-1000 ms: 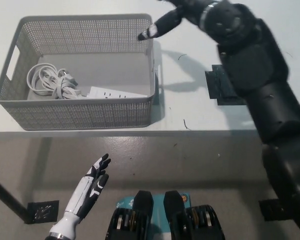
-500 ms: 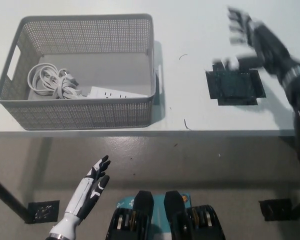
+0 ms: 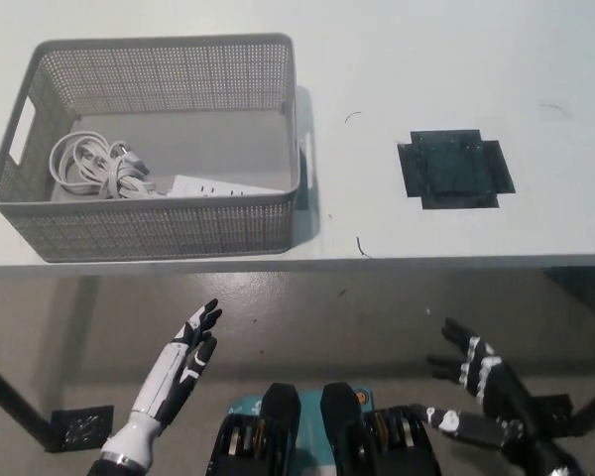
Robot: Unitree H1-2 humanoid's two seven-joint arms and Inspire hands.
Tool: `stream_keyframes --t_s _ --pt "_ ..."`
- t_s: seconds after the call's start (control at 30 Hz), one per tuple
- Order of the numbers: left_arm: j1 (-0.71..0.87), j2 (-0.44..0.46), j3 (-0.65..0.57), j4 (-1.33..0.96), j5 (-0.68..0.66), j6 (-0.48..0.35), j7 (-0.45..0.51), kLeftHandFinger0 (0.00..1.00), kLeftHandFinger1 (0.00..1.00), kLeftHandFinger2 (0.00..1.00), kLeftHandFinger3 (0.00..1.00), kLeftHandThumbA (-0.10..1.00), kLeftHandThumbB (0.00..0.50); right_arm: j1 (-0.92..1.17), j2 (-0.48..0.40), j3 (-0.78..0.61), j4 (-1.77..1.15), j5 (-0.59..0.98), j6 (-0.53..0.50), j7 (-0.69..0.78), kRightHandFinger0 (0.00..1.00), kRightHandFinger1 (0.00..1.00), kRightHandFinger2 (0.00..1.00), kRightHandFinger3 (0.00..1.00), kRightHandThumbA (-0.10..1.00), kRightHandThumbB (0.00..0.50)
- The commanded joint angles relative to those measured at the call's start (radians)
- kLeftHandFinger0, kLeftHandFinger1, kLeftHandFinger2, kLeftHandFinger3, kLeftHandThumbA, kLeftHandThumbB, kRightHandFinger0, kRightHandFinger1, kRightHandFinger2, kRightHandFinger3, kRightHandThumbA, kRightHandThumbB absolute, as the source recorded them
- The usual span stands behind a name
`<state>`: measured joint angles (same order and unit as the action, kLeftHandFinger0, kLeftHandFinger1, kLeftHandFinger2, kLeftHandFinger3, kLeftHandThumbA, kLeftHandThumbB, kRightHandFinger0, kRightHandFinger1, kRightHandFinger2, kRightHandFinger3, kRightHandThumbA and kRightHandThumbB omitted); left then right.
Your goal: Use the right hand to pick up a power strip and put it into a container on the left side
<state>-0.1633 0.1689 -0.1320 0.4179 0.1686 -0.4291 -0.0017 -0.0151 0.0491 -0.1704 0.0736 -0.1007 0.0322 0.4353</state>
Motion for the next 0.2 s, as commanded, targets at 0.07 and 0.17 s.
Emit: stream_keyframes --t_s 0.07,0.17 --pt "-0.054 0.015 -0.018 -0.038 0.018 -0.041 0.019 1.0 1.0 1.0 1.0 1.0 0.157 -0.05 0.045 0.005 0.056 0.069 -0.414 -0.13 0.94 0.99 1.0 1.0 0.86 0.096" --pt "-0.054 0.019 -0.017 -0.04 0.013 -0.041 0.014 1.0 1.0 1.0 1.0 1.0 0.168 -0.064 0.031 0.008 0.081 0.07 -0.409 -0.125 0.93 1.0 1.0 1.0 0.82 0.066"
